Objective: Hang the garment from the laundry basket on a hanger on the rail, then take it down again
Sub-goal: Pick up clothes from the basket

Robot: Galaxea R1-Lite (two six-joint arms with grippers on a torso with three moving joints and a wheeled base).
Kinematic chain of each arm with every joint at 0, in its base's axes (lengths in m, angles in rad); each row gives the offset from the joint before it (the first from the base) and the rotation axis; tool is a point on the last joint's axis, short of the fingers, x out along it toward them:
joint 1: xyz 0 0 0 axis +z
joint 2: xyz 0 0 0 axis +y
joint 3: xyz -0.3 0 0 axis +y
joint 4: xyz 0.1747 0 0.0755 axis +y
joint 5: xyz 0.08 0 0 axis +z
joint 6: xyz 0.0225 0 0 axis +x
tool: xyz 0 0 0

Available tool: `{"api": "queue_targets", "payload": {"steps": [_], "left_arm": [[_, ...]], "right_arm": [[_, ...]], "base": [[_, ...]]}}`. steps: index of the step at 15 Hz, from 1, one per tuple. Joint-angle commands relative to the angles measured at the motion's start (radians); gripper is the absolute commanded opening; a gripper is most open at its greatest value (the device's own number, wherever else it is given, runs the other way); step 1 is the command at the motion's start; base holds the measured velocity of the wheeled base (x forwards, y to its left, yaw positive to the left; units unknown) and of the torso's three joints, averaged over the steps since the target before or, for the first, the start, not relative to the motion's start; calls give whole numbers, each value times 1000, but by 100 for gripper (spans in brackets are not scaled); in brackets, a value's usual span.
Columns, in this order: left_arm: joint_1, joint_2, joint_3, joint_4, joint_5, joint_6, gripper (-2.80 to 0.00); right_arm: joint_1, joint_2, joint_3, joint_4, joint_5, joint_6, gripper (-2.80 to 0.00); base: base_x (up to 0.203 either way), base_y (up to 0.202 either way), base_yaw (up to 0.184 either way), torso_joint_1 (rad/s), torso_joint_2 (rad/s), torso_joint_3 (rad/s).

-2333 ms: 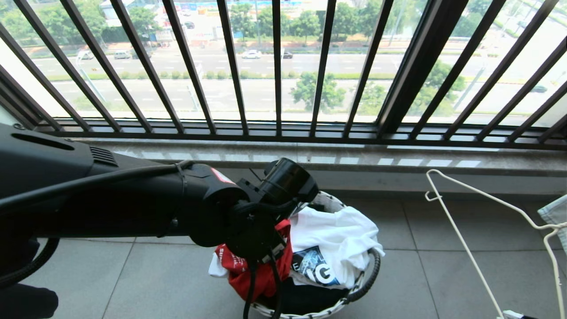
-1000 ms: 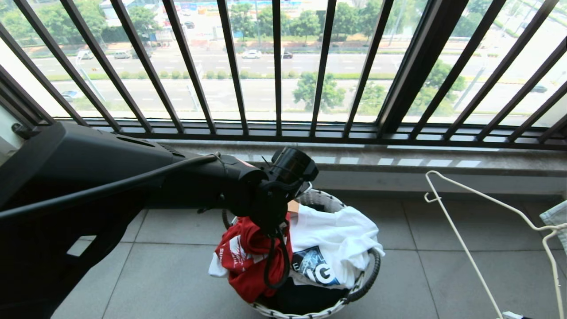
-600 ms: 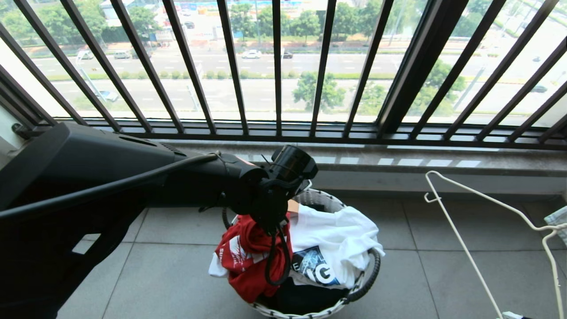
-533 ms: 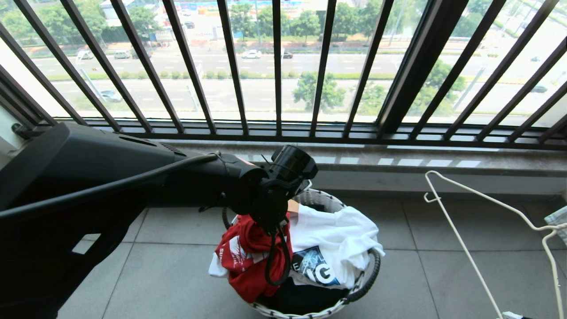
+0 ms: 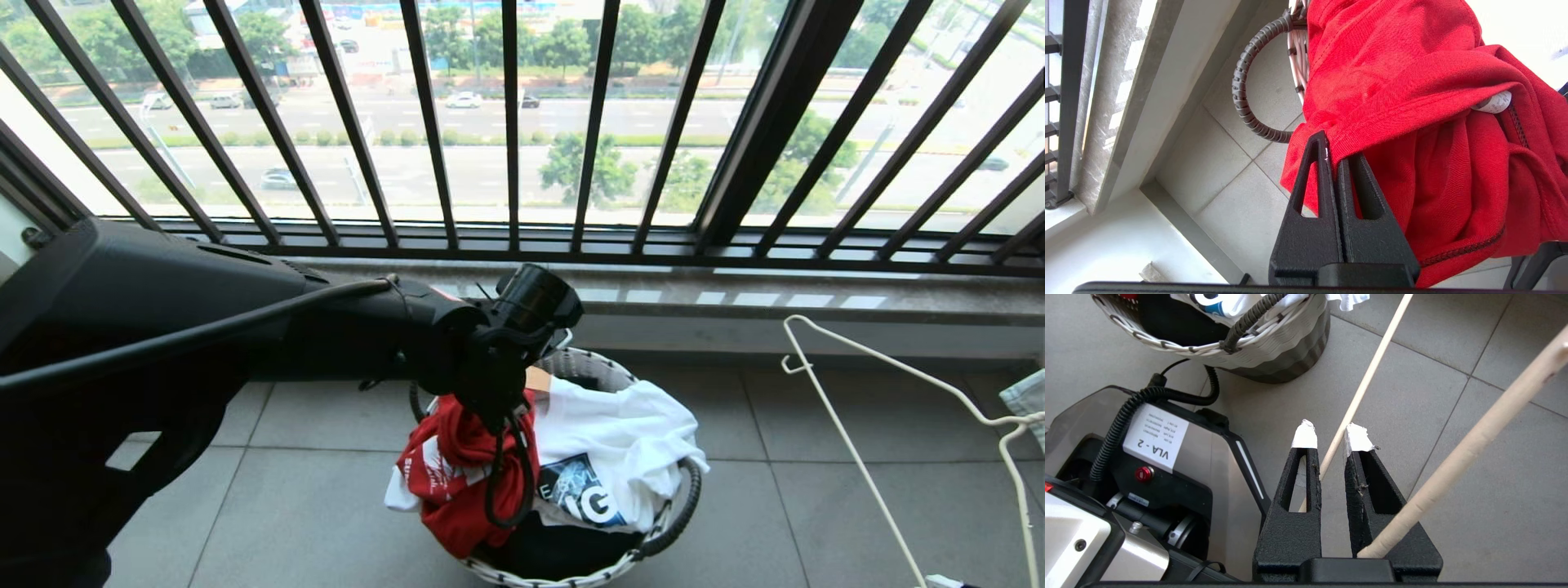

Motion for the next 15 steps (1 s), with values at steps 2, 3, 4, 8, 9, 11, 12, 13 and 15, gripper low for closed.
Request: {"api": "queue_targets", "payload": {"steps": [2,3,4,8,9,11,12,13,15], "left_arm": [[2,-44,12,3,7,-44,-280],[3,-59,17,3,9,-78,-280],[5,-85,32,2,9,-109,-280],[9,-145,40,-3,-3,-338,-280],[9,-165,49,-4,-18,-375,-280],[8,-204,83,-6,-56,-450,-280],[9,-219,108,-6,-89,-471,-280],[9,-225,127,-7,-119,-497,-280],[11,-210,122,-8,-132,-525,-280]], "right_arm": [[0,12,-1,-1,3,0,-280],[0,23,-3,-3,3,1,-280],[0,36,-3,-12,3,3,-280],[0,104,-10,-48,7,38,-280],[0,104,-29,-73,6,65,-280],[-2,103,-53,-122,-7,90,-280],[-2,105,-60,-124,-9,89,-280],[0,107,-62,-124,-9,89,-280],[-2,114,-62,-124,-9,91,-280]], "base": [[0,0,0,0,0,0],[0,0,0,0,0,0],[0,0,0,0,0,0],[0,0,0,0,0,0],[0,0,0,0,0,0],[0,0,0,0,0,0],[0,0,0,0,0,0],[0,0,0,0,0,0],[0,0,0,0,0,0]]}}
